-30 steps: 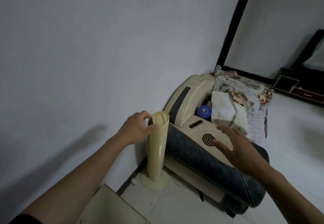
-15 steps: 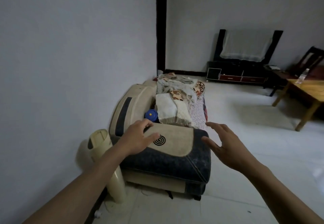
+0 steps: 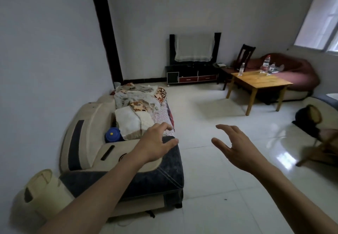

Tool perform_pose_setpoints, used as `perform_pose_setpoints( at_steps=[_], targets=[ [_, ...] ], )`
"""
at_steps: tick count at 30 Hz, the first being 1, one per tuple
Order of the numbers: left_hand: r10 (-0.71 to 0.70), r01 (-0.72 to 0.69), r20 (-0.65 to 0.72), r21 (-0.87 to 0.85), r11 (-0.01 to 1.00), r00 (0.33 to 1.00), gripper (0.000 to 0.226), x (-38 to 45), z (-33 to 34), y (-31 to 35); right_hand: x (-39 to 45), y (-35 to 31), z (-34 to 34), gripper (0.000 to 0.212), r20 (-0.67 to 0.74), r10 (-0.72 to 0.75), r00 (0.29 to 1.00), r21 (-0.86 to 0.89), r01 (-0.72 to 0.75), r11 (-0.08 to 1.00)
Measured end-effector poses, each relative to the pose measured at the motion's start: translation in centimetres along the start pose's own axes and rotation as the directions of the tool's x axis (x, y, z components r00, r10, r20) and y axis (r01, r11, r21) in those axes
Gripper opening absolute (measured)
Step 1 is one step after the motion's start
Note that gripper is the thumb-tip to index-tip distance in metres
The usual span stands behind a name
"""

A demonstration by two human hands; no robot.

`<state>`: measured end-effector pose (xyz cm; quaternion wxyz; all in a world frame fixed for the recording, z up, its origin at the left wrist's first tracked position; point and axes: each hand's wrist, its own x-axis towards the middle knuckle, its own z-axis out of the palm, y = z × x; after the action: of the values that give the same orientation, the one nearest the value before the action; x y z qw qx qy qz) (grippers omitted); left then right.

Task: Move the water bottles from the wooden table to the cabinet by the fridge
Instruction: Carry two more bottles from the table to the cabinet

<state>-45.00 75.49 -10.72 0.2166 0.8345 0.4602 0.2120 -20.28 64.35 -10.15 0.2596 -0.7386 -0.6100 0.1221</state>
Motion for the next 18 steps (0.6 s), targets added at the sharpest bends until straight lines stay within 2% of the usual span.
perform_pose_setpoints(
  at_steps=[5,11,18],
  targets=[
    [0.136,-0.136,0.047,-0.011,0.991,0.990,0.048,2.5,1.0,-0.2,-1.3,1.1,-1.1,0.061,-0.126,0.121,0.985,0.022,-0.119,0.993],
    [0.210,-0.206,0.084,-0.053,0.977,0.974,0.048,4.6,3.4,-0.9,-3.3,0.8,-0.5,0.059,-0.211,0.242,0.947,-0.060,-0.259,0.964],
    [0.297,-0.267,0.229,-0.155,0.951,0.927,0.050,4.3,8.3,1.8,-7.6,1.5,-1.3,0.078,-0.220,0.366,0.904,-0.114,-0.396,0.911]
  ],
)
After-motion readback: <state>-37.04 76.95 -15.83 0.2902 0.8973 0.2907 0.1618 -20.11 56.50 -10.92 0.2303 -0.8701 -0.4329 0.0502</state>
